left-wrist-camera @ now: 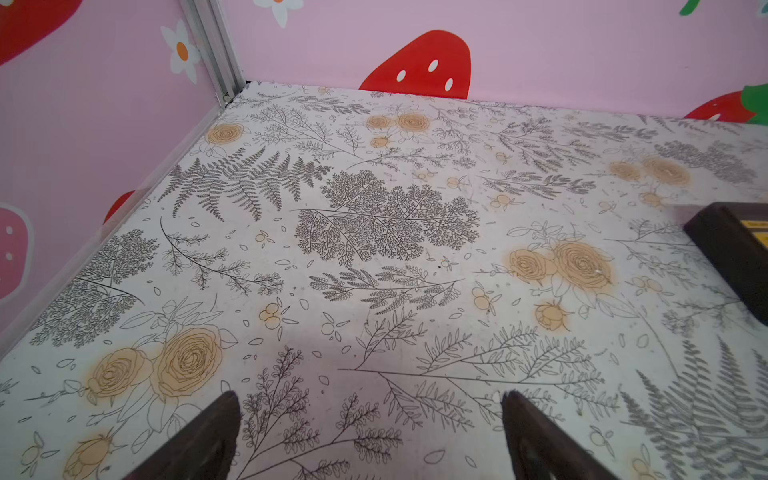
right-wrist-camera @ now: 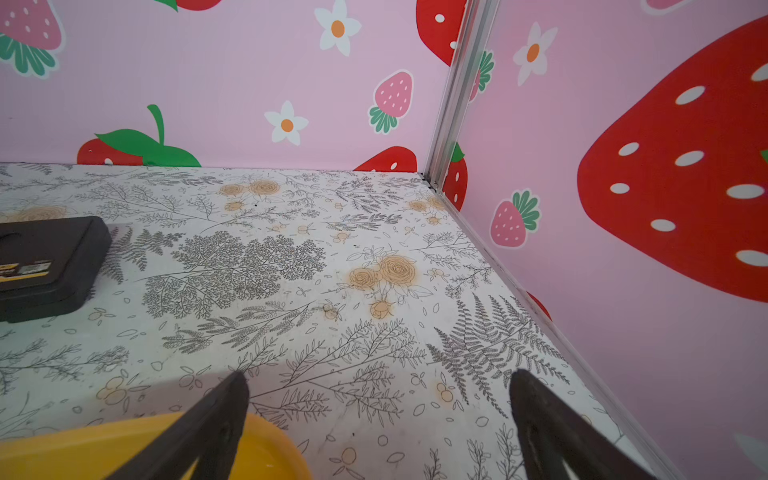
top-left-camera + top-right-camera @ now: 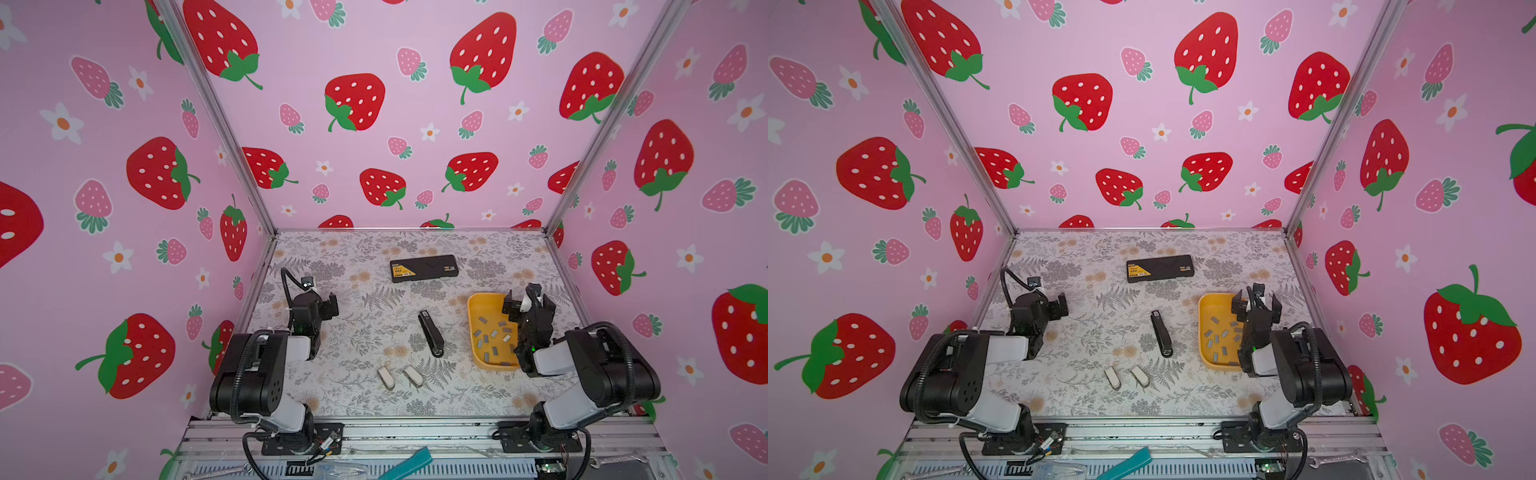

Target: Load the staples into the stapler

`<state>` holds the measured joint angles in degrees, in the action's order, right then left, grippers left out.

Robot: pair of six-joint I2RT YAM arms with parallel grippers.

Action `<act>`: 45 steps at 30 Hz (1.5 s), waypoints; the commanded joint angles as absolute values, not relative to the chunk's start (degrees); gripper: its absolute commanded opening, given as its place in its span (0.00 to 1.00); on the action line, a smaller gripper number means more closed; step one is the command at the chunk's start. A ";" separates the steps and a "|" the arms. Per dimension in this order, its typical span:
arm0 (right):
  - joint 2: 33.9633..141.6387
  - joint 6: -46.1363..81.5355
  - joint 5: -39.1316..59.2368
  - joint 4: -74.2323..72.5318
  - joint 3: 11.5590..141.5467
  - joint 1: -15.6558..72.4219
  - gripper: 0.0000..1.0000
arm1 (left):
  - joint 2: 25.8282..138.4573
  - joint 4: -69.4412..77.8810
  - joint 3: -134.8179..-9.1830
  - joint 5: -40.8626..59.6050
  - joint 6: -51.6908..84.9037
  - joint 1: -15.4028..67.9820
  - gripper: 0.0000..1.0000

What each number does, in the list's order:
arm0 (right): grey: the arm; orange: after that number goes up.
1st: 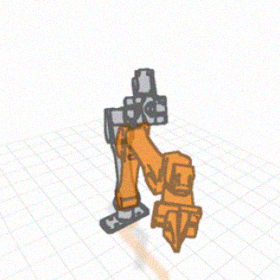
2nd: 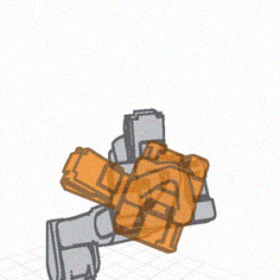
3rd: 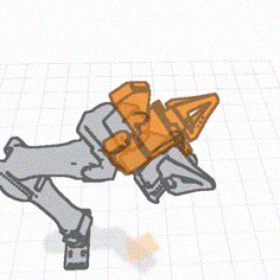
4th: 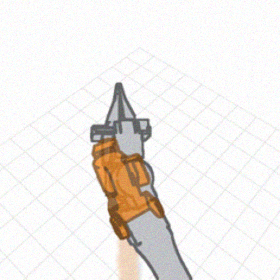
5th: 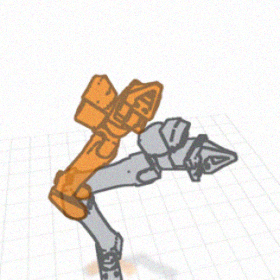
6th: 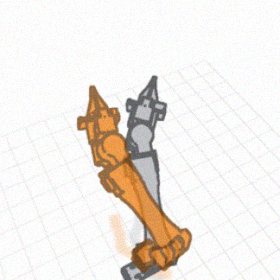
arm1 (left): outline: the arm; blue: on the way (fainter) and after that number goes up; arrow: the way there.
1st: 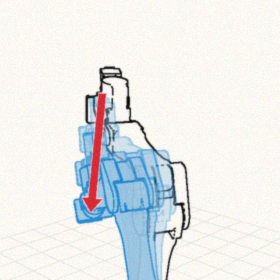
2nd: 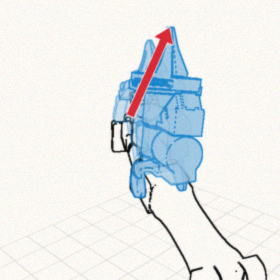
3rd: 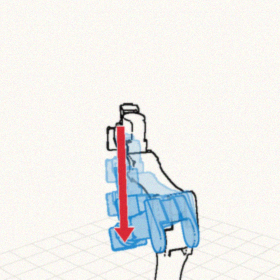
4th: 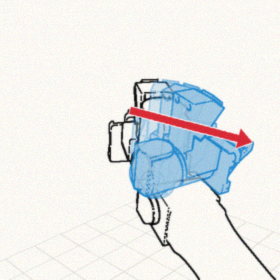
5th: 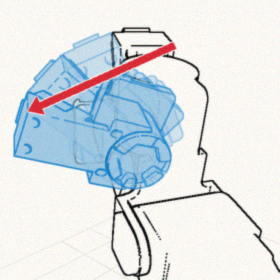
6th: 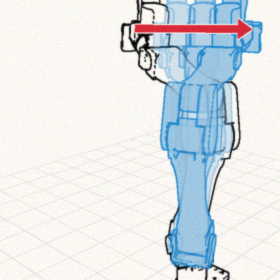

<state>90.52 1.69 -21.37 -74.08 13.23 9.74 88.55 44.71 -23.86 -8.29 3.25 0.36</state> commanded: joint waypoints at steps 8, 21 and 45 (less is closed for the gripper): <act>90.38 1.67 -21.80 -75.23 13.89 9.93 0.99 | 88.36 44.75 -25.32 -7.89 3.19 0.42 0.99; 90.35 1.68 -21.82 -75.28 13.89 9.92 0.99 | 88.39 44.65 -25.40 -7.94 3.18 0.40 0.99; 76.47 3.44 -27.00 -53.10 20.29 10.52 0.99 | 78.07 26.82 -29.65 -12.80 6.54 0.34 0.99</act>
